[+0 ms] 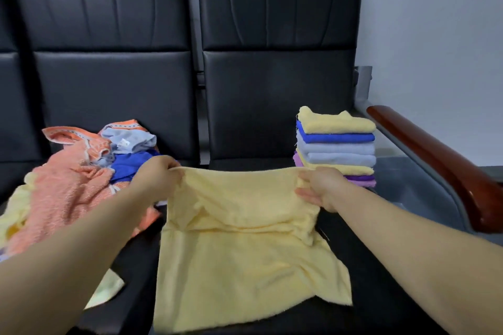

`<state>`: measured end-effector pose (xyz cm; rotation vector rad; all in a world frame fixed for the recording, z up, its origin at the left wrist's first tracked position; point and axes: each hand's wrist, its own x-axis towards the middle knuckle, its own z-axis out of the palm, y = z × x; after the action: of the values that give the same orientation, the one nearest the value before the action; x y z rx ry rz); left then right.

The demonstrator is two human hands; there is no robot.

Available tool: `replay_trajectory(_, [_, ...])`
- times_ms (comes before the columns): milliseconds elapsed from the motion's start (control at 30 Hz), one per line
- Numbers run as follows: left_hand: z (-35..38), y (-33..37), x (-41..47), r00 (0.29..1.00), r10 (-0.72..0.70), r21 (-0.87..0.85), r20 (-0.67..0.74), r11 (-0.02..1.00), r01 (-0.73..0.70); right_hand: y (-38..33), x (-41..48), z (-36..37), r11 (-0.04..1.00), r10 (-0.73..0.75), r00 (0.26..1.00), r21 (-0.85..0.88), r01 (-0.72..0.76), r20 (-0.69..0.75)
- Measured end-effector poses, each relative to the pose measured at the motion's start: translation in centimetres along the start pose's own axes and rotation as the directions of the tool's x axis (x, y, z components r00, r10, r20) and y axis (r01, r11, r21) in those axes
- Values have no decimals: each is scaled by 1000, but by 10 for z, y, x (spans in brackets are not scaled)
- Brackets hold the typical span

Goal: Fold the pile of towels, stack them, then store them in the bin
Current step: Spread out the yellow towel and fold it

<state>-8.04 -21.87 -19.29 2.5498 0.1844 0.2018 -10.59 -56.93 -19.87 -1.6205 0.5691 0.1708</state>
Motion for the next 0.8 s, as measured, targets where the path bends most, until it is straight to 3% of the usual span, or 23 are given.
replay_trajectory(100, [-54,22,11,983,71,-46,-170,996,-80,-47,-8,5,972,-212,977,104,211,4])
replay_trajectory(233, [-115,53,12,897,167,-48,-410,978,-204,-104,-25,-5,860,-486,872,143,489,-59])
replay_trajectory(333, [-127,57,-4,831,227,-37,-508,958,-285,-110,-37,-18,804,-581,811,106,585,-71])
replay_trajectory(400, [-118,48,-18,822,253,-9,-509,954,-299,-93,-34,-25,802,-595,803,44,596,-42])
replay_trajectory(467, [-98,33,-32,848,293,52,-443,952,-302,-59,-28,-34,833,-552,833,-28,553,18])
replay_trajectory(533, [-71,15,-47,916,296,121,-271,955,-273,-18,-21,-43,865,-475,876,-134,483,86])
replay_trajectory(600, [-43,-6,-59,967,247,156,-69,960,-234,22,-16,-50,812,-442,886,-358,461,138])
replay_trajectory(667, [-12,-25,-71,974,219,177,62,958,-227,51,-15,-55,717,-393,898,-545,434,198])
replay_trajectory(800, [24,-37,-87,975,137,82,177,985,-153,65,-15,-52,631,-341,904,-649,424,259])
